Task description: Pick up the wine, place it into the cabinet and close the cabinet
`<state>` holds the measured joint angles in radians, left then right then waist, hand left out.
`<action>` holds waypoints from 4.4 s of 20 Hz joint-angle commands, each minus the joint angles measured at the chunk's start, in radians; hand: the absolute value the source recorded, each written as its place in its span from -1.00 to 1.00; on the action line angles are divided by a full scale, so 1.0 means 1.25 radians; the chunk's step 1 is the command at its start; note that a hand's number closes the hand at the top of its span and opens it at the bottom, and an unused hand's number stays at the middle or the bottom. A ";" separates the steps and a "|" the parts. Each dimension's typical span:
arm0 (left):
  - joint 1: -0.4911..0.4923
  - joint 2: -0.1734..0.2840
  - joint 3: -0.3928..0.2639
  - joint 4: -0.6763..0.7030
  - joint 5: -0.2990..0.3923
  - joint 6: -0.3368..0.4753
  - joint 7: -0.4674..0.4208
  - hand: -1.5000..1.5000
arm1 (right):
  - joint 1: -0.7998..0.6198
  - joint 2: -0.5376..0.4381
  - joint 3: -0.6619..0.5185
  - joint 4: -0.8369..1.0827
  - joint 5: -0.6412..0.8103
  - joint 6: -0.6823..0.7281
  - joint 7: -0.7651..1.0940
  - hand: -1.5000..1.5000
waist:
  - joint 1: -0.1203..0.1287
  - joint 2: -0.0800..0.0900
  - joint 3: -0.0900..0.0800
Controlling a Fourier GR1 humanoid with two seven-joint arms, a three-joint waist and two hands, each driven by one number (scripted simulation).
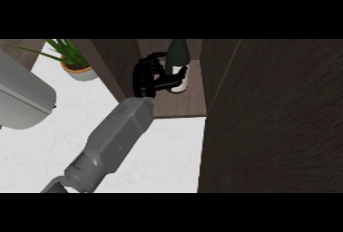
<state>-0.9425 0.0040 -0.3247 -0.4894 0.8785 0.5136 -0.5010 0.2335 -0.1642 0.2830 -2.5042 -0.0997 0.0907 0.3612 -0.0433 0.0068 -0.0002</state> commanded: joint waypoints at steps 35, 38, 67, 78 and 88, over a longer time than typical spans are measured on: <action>-0.177 0.062 0.023 0.283 -0.166 0.046 -0.063 -1.00 | 0.053 0.015 0.020 -0.114 -0.063 0.031 0.031 -1.00 | -0.003 0.005 0.000; -0.148 0.045 0.020 0.258 -0.175 0.025 -0.087 -1.00 | 0.105 -0.002 0.029 -0.187 -0.052 0.029 0.062 -1.00 | 0.006 -0.004 0.000; 0.252 0.054 -0.091 -0.431 -0.227 0.004 0.006 -1.00 | 0.068 0.000 0.031 -0.180 -0.022 -0.027 0.074 -1.00 | 0.053 -0.020 0.000; 0.505 0.098 -0.217 -0.790 -0.300 0.084 0.073 -1.00 | 0.021 -0.007 0.048 -0.181 -0.015 -0.044 0.115 -1.00 | 0.040 -0.013 0.000; 0.718 0.173 -0.262 -0.977 -0.338 0.093 0.033 -1.00 | 0.032 -0.109 0.164 -0.140 -0.025 0.088 0.129 1.00 | 0.038 -0.014 0.000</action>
<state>-0.1250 0.1833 -0.6338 -1.6354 0.4760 0.6118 -0.4547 0.2175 -0.2262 0.4126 -2.5130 -0.0726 0.1205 0.4499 0.0036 -0.0085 0.0002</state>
